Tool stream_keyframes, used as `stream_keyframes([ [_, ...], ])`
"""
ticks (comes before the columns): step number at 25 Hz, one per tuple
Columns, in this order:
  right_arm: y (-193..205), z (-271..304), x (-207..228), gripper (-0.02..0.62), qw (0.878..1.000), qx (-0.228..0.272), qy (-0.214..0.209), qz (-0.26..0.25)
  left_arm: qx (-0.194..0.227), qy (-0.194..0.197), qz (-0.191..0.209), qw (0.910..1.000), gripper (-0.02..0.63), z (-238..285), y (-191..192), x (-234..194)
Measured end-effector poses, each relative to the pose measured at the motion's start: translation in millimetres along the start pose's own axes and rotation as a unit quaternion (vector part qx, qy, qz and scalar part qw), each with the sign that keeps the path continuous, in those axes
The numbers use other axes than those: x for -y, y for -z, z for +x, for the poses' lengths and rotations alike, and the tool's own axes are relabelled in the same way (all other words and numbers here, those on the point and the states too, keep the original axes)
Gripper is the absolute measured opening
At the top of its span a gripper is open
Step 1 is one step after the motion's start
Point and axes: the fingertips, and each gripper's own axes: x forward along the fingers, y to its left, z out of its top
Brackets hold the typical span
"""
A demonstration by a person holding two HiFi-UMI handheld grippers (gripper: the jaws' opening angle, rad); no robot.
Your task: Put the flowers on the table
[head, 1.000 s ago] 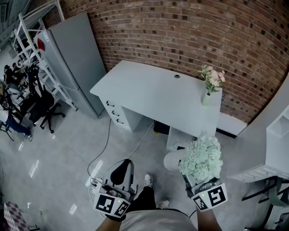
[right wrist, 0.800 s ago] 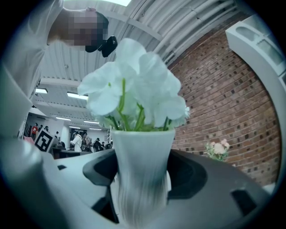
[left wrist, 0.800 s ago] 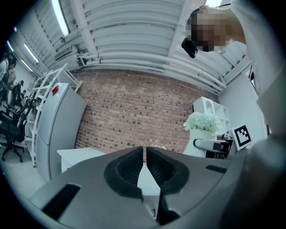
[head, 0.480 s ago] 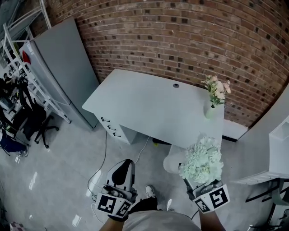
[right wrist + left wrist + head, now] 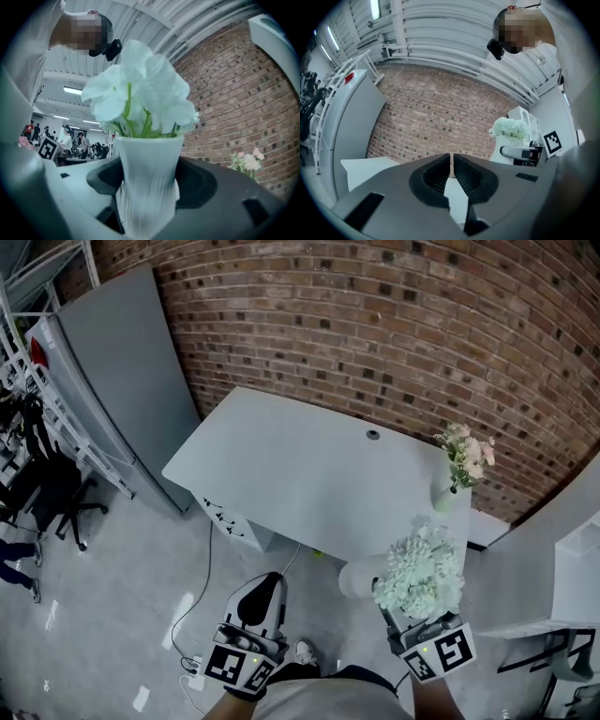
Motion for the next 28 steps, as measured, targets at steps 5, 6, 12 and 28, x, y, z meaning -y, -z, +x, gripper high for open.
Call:
stream_keyframes([
  [5,3,22,9,0.342,1.000,-0.008,0.000,-0.002,-0.003,-0.005,-0.006,1.0000,0.028,14,1,-15],
  [6,4,26,12,0.342,1.000,-0.009,-0.001,-0.002,-0.004,-0.007,-0.006,1.0000,0.028,17,2,-17],
  [12,9,55,42,0.342,1.000,-0.008,-0.014,0.003,-0.001,-0.027,0.001,0.9996,0.028,46,2,-25],
  [28,32,125,117,0.342,0.997,-0.017,-0.071,0.009,-0.009,-0.082,0.023,0.9963,0.028,123,14,-28],
])
